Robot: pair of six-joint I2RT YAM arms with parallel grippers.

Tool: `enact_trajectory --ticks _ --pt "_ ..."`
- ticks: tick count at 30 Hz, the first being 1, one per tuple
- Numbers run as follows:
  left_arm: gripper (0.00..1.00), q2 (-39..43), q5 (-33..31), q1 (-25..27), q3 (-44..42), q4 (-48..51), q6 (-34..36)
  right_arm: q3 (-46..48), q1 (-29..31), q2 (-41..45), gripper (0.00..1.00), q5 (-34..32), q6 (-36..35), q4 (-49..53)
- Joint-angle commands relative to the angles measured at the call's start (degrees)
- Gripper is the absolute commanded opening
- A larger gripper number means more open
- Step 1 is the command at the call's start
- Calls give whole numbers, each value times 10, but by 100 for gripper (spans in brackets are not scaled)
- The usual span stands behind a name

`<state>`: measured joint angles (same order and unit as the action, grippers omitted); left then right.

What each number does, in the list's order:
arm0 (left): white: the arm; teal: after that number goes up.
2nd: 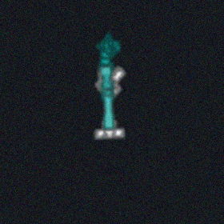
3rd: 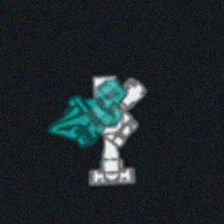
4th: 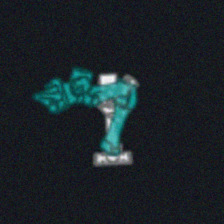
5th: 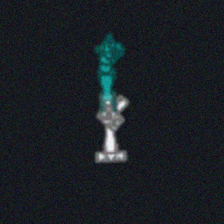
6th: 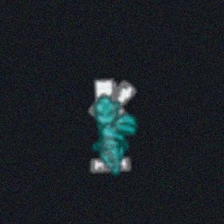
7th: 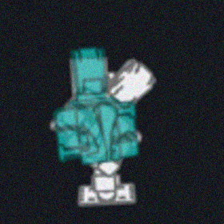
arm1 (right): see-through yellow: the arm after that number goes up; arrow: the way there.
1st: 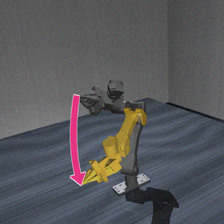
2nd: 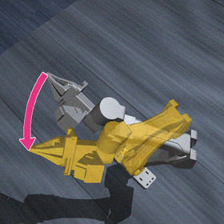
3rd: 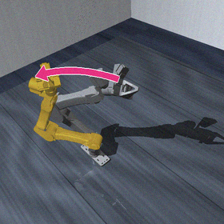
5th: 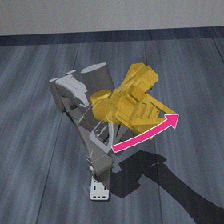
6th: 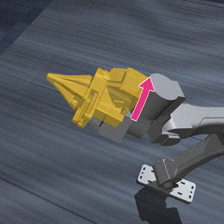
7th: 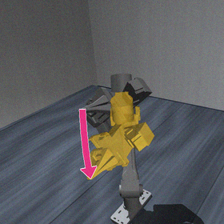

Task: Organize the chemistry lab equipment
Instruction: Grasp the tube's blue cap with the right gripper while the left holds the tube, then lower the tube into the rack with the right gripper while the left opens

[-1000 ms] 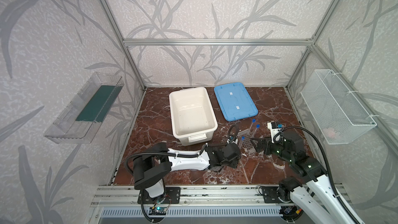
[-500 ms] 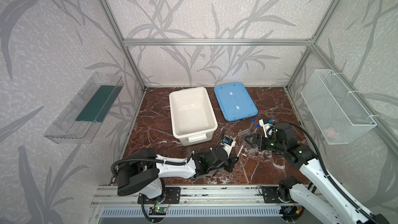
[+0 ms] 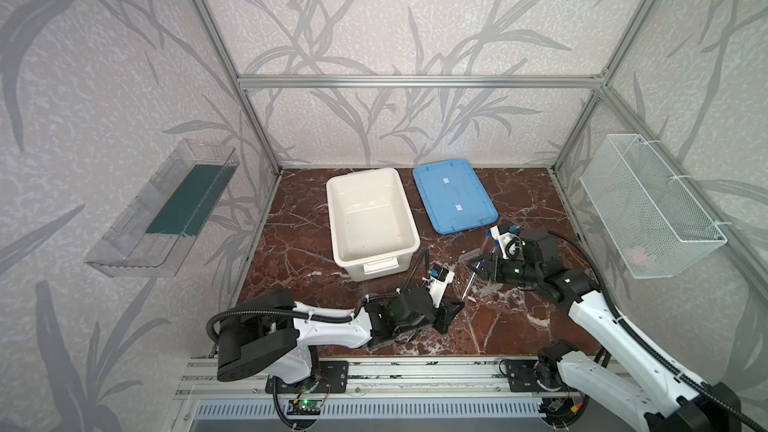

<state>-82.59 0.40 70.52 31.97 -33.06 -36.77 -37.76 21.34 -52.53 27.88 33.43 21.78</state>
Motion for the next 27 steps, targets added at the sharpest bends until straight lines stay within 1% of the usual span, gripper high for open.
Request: enact_trajectory --ticks 1,11,15,16,19,20,22,23,25,27 --pt "14 9 5 3 -5 -18 9 -16 3 2 43 11 1 -21" --pt "14 3 5 3 2 -11 7 -5 3 6 21 15 1 -20" --pt "15 -4 8 5 14 3 8 2 3 12 18 13 2 -21" --pt "20 -7 10 4 18 7 9 2 3 14 17 11 2 -21" --pt "51 -17 21 4 28 4 9 4 3 23 17 3 0 -17" --pt "63 -19 21 4 31 4 7 3 2 27 18 -2 -5 -14" --pt "82 -20 19 4 33 -5 -3 2 3 39 18 -21 -16 -3" --pt "84 -20 15 4 34 -10 -11 0 3 48 18 -37 -28 8" --pt "84 -19 7 4 39 -17 -23 -3 3 73 18 -77 -52 28" --pt "85 -18 -9 4 55 6 -39 -5 3 101 18 -122 -81 44"
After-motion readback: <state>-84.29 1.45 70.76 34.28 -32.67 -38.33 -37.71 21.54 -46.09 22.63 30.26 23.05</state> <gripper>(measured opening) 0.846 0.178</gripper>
